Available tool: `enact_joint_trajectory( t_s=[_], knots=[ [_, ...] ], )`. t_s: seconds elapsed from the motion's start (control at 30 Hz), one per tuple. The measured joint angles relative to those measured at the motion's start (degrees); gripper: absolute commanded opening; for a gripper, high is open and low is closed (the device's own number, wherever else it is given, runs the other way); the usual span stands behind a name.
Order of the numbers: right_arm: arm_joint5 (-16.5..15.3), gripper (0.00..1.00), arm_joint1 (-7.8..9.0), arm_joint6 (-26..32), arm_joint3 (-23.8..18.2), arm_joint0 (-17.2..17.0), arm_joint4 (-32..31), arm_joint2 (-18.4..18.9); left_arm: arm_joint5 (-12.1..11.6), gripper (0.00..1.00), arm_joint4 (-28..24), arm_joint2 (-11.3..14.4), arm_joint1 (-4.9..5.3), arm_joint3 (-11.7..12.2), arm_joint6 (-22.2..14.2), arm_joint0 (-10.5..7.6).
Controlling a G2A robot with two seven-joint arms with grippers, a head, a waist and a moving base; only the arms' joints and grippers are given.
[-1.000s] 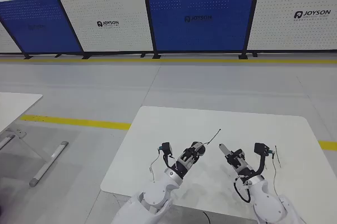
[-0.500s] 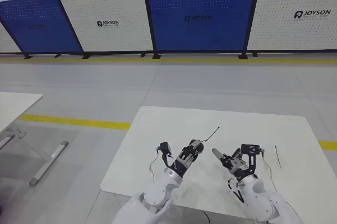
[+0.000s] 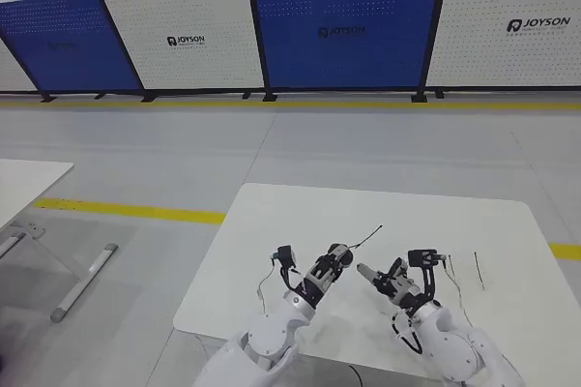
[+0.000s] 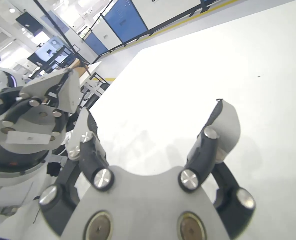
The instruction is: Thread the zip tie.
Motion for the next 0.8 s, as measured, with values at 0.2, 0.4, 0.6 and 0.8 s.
enact_joint_trajectory(
  t_s=[0.2,0.4,0.6,0.8],
  knots=[
    [0.2,1.00,0.05,-0.4,0.1,0.1,-1.2,0.2,0.0,0.00,0.0,0.0,0.00,-0.1,0.2,0.04],
    [0.9,0.99,-0.25,-1.8,-0.5,-0.4,1.3,-0.6,0.4,0.00,0.9,0.5,-0.08,-0.2,0.4,0.09],
    [2.6,0.48,-0.51,-2.7,-0.5,-0.2,0.7,-1.7,0.4,0.00,1.9,1.1,-0.21,-0.1,1.1,0.17],
    [1.9,0.45,-0.40,-1.7,-1.4,-0.1,0.4,-1.7,0.4,0.00,3.0,1.6,-0.35,0.1,1.9,0.05]
  ],
)
